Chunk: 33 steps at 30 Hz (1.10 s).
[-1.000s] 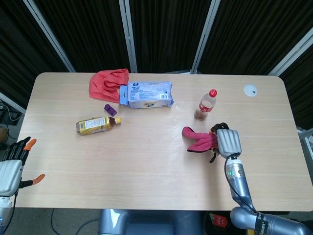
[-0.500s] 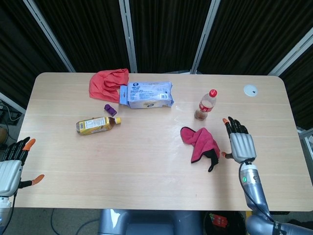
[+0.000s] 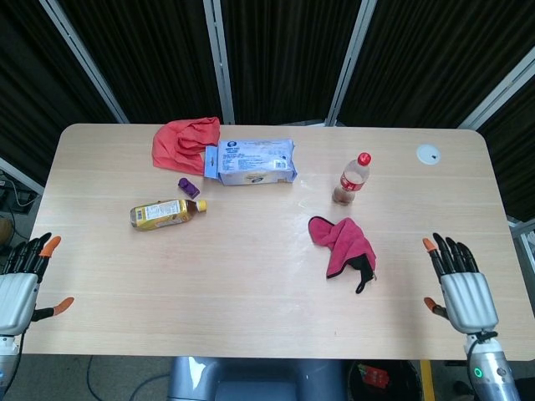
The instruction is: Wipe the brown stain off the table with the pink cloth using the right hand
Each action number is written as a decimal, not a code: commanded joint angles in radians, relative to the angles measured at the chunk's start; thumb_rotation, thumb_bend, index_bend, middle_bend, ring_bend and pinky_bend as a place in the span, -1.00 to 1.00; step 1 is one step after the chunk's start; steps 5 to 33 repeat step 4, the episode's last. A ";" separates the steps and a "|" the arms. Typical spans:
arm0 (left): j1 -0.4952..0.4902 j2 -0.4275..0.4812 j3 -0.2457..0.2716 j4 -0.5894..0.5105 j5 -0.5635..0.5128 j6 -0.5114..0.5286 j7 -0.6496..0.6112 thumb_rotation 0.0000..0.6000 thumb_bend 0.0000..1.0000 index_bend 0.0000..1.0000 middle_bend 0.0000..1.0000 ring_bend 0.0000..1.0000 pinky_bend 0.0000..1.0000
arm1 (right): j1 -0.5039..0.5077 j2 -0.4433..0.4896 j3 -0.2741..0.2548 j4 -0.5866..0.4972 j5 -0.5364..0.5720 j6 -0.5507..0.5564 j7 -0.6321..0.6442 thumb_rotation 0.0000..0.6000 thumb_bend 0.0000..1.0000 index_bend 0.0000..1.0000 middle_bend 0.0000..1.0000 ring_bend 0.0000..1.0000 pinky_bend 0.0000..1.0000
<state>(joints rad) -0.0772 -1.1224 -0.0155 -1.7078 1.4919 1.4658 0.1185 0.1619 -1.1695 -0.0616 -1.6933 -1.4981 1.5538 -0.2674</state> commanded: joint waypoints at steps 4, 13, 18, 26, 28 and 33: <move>-0.003 0.004 0.003 0.009 0.001 -0.005 0.021 1.00 -1.00 -1.00 -1.00 -1.00 -1.00 | -0.048 0.030 -0.019 -0.006 -0.028 0.024 0.061 1.00 -0.97 -1.00 -1.00 -1.00 -0.99; -0.003 0.004 0.003 0.009 0.001 -0.005 0.021 1.00 -1.00 -1.00 -1.00 -1.00 -1.00 | -0.048 0.030 -0.019 -0.006 -0.028 0.024 0.061 1.00 -0.97 -1.00 -1.00 -1.00 -0.99; -0.003 0.004 0.003 0.009 0.001 -0.005 0.021 1.00 -1.00 -1.00 -1.00 -1.00 -1.00 | -0.048 0.030 -0.019 -0.006 -0.028 0.024 0.061 1.00 -0.97 -1.00 -1.00 -1.00 -0.99; -0.003 0.004 0.003 0.009 0.001 -0.005 0.021 1.00 -1.00 -1.00 -1.00 -1.00 -1.00 | -0.048 0.030 -0.019 -0.006 -0.028 0.024 0.061 1.00 -0.97 -1.00 -1.00 -1.00 -0.99; -0.003 0.004 0.003 0.009 0.001 -0.005 0.021 1.00 -1.00 -1.00 -1.00 -1.00 -1.00 | -0.048 0.030 -0.019 -0.006 -0.028 0.024 0.061 1.00 -0.97 -1.00 -1.00 -1.00 -0.99; -0.003 0.004 0.003 0.009 0.001 -0.005 0.021 1.00 -1.00 -1.00 -1.00 -1.00 -1.00 | -0.048 0.030 -0.019 -0.006 -0.028 0.024 0.061 1.00 -0.97 -1.00 -1.00 -1.00 -0.99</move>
